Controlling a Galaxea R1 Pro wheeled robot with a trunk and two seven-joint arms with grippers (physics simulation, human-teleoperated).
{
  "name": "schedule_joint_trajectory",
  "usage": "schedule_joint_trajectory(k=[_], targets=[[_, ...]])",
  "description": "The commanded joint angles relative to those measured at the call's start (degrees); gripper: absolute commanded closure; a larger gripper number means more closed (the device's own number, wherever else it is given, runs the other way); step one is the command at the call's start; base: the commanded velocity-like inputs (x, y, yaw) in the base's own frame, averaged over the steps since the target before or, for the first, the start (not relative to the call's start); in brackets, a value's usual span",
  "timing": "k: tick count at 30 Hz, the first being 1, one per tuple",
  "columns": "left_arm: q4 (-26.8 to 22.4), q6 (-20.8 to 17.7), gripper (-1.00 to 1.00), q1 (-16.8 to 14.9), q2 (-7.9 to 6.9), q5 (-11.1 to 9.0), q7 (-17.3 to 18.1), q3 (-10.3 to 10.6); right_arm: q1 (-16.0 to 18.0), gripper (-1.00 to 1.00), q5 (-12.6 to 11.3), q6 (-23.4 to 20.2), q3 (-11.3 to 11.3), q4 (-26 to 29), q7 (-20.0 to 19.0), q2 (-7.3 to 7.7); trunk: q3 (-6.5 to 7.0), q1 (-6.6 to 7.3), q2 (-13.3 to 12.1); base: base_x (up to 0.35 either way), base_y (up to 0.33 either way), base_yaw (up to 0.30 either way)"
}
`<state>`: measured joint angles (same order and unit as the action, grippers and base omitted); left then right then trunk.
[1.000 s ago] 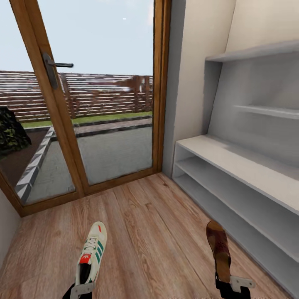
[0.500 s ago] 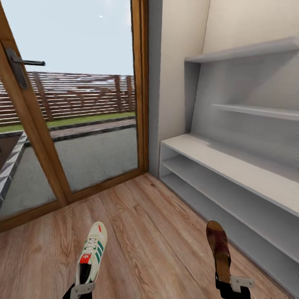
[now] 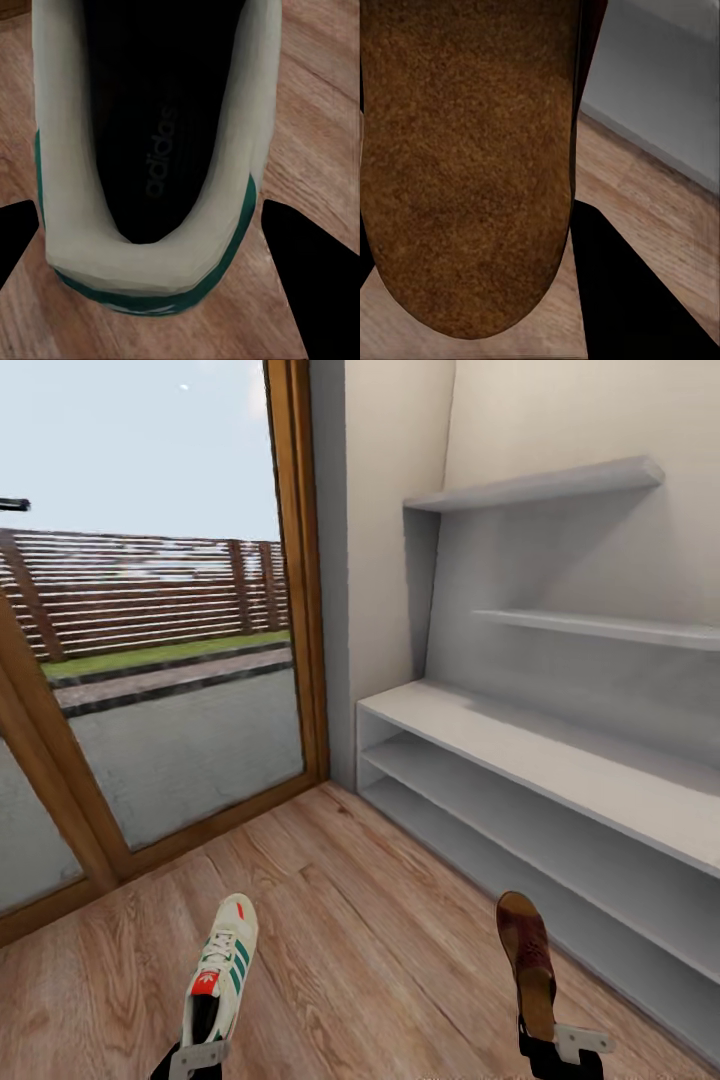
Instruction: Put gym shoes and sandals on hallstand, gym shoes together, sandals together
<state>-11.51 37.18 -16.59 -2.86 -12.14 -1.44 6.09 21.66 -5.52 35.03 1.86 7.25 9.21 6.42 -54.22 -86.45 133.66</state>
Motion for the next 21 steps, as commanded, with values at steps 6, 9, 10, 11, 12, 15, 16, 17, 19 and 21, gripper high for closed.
schedule_joint_trajectory(k=[6,9,10,11,12,15,16,17,19,21], targets=[[-0.01,0.17,1.0,-0.02,-0.04,-0.43,-0.14,0.5,0.05,1.0,-0.78,0.22,0.25,-0.05,-0.16,0.0,-0.05,0.01,0.02,0.001,0.002,-0.264],[-0.01,0.17,1.0,-0.02,-0.04,-0.43,-0.14,0.5,0.05,1.0,-0.76,0.22,0.25,-0.05,-0.16,0.0,-0.05,0.01,0.02,0.0,0.0,-0.264],[0.01,0.17,1.0,-0.02,-0.04,-0.43,-0.14,0.5,0.05,1.0,-0.78,0.22,0.25,-0.05,-0.16,0.0,-0.05,0.01,0.02,0.0,0.0,-0.264],[0.01,0.17,1.0,-0.02,-0.04,-0.43,-0.14,0.5,0.05,1.0,-0.79,0.22,0.25,-0.05,-0.16,0.0,-0.05,0.01,0.02,0.0,0.0,-0.264],[0.0,0.17,1.0,-0.02,-0.04,-0.43,-0.14,0.5,0.05,1.0,-0.78,0.22,0.25,-0.05,-0.16,0.0,-0.05,0.01,0.02,0.0,0.0,-0.264],[0.03,0.17,1.0,-0.02,-0.04,-0.43,-0.14,0.5,0.05,1.0,-0.79,0.22,0.25,-0.05,-0.16,0.0,-0.05,0.01,0.02,0.0,0.0,-0.264],[0.02,0.17,1.0,-0.02,-0.04,-0.43,-0.14,0.5,0.05,1.0,-0.8,0.22,0.25,-0.05,-0.16,0.0,-0.05,0.01,0.02,0.0,0.0,-0.264],[0.01,0.17,1.0,-0.02,-0.04,-0.43,-0.14,0.5,0.05,1.0,-0.79,0.22,0.25,-0.07,-0.16,0.0,-0.05,0.01,0.02,0.0,0.0,-0.264],[0.03,0.17,1.0,-0.02,-0.04,-0.43,-0.14,0.5,0.05,1.0,-0.78,0.22,0.25,-0.06,-0.16,0.0,-0.05,0.01,0.02,0.0,0.0,-0.264],[0.04,0.17,1.0,-0.02,-0.04,-0.43,-0.14,0.5,0.05,1.0,-0.77,0.22,0.25,-0.05,-0.16,0.0,-0.05,0.01,0.02,0.0,0.0,-0.264]])
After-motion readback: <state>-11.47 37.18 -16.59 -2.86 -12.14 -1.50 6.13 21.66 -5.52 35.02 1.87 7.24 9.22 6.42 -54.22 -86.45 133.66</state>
